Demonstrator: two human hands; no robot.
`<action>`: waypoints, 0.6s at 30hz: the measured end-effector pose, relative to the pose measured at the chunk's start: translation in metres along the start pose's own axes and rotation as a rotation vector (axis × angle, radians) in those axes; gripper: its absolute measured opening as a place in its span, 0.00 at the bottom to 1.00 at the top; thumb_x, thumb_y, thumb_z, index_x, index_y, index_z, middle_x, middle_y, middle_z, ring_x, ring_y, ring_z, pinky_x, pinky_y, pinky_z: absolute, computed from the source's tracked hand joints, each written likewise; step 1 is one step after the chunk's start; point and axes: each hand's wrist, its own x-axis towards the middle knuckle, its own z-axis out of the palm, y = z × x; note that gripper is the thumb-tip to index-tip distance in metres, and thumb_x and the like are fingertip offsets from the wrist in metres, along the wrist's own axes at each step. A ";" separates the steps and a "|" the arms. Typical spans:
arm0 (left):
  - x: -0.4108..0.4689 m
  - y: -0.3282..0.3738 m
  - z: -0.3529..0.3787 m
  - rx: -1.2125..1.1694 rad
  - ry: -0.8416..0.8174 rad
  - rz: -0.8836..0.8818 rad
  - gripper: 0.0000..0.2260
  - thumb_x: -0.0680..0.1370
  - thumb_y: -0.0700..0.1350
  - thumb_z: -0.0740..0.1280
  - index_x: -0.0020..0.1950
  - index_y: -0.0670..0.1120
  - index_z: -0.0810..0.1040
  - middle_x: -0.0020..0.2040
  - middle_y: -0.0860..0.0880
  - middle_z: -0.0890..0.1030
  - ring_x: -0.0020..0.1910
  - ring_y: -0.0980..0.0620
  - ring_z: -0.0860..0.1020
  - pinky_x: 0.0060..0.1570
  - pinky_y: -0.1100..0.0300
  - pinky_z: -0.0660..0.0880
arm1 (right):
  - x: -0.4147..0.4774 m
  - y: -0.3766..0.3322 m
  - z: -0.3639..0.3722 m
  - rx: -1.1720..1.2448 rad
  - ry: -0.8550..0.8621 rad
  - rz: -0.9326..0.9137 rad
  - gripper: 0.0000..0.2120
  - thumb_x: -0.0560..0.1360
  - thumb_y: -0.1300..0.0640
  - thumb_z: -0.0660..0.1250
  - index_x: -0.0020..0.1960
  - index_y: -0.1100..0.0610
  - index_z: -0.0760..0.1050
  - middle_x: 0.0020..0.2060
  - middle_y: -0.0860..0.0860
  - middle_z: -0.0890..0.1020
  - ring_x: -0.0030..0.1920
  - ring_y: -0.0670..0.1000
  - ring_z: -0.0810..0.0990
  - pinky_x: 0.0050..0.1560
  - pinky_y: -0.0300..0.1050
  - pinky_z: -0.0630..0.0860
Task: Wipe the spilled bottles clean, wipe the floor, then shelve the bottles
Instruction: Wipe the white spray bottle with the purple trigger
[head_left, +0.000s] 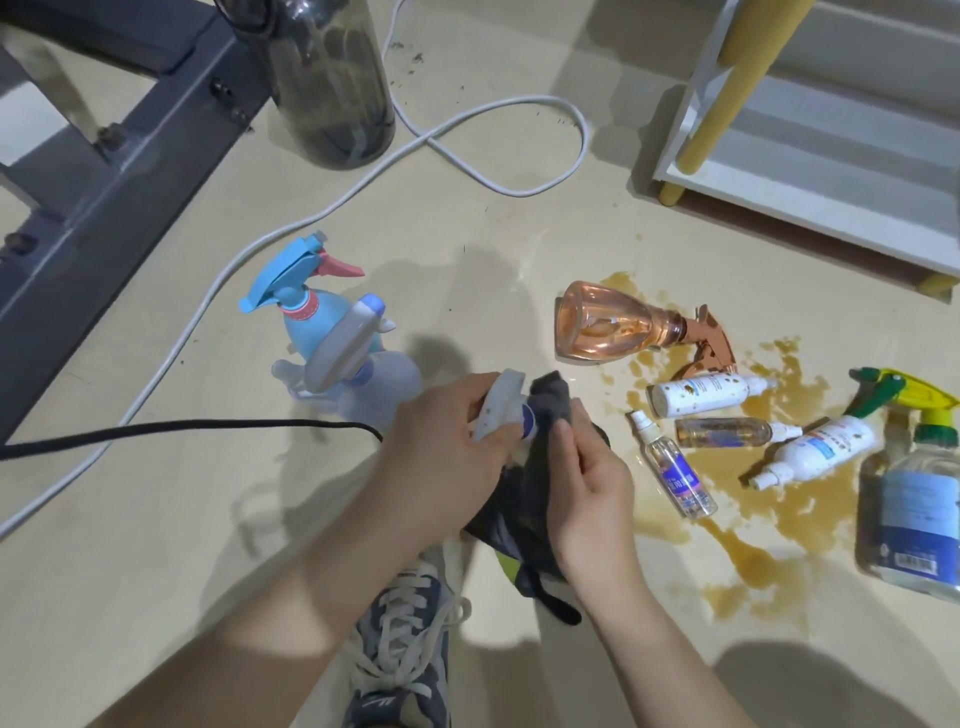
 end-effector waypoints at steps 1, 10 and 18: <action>0.002 0.001 0.000 -0.028 -0.017 0.005 0.05 0.78 0.47 0.64 0.50 0.53 0.79 0.41 0.54 0.83 0.41 0.54 0.82 0.47 0.49 0.80 | -0.013 -0.013 0.006 0.100 -0.049 -0.023 0.12 0.84 0.58 0.56 0.55 0.47 0.77 0.53 0.39 0.80 0.57 0.40 0.77 0.63 0.42 0.72; -0.016 -0.004 -0.003 -0.255 -0.108 0.022 0.16 0.82 0.38 0.59 0.57 0.57 0.80 0.50 0.57 0.84 0.52 0.60 0.81 0.58 0.55 0.77 | -0.042 -0.022 0.023 0.055 -0.013 -0.246 0.19 0.82 0.62 0.57 0.69 0.49 0.72 0.66 0.39 0.75 0.71 0.38 0.68 0.69 0.33 0.64; -0.010 0.002 0.010 -0.407 0.009 -0.043 0.17 0.80 0.36 0.61 0.51 0.59 0.81 0.47 0.57 0.85 0.50 0.58 0.82 0.51 0.59 0.77 | -0.034 -0.042 0.019 0.146 -0.007 -0.074 0.16 0.80 0.56 0.57 0.63 0.45 0.76 0.64 0.40 0.78 0.68 0.38 0.71 0.67 0.33 0.67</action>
